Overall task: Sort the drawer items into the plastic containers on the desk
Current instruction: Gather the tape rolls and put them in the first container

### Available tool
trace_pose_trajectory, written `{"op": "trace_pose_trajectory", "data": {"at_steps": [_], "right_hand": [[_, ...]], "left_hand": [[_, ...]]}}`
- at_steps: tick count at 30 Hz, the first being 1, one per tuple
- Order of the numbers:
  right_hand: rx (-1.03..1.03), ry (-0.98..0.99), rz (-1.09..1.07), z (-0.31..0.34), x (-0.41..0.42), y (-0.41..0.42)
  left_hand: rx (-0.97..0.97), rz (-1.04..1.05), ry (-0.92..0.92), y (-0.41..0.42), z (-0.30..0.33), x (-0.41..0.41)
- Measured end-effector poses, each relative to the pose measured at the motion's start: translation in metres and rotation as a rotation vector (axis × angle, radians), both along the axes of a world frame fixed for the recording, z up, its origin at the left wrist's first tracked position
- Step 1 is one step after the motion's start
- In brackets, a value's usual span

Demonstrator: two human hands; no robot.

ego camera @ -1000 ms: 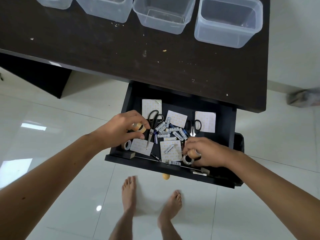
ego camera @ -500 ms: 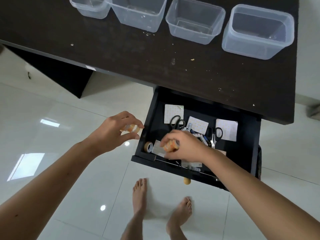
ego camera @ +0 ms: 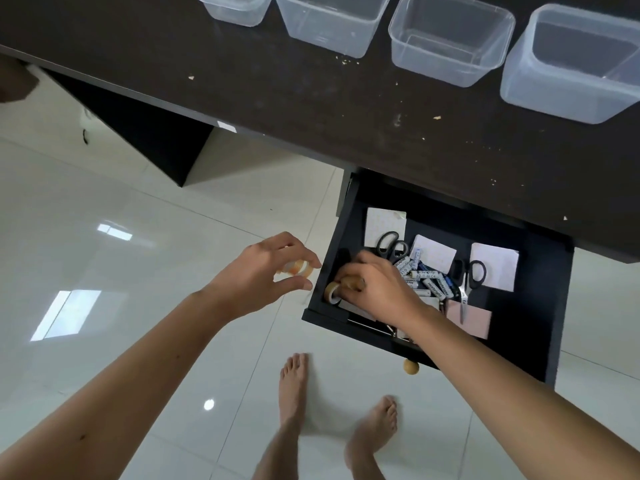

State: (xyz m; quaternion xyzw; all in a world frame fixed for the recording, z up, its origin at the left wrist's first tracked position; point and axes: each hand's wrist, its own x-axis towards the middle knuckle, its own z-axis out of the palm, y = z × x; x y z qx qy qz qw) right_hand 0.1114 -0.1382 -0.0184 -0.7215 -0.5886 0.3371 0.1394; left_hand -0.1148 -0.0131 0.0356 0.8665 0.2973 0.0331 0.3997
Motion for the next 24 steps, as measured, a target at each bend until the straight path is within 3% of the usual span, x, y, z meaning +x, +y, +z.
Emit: {"op": "trace_pose_trajectory", "data": {"at_steps": [11,24], "right_hand": [[-0.124,0.413,-0.334,0.072,0.043,-0.006],[-0.131,0.602,-0.452,0.144,0.035,0.039]], "left_hand": [[0.045,-0.057,-0.046,-0.012,0.007,0.049],[0.051,-0.075,-0.122,0.031,0.067,0.058]]}}
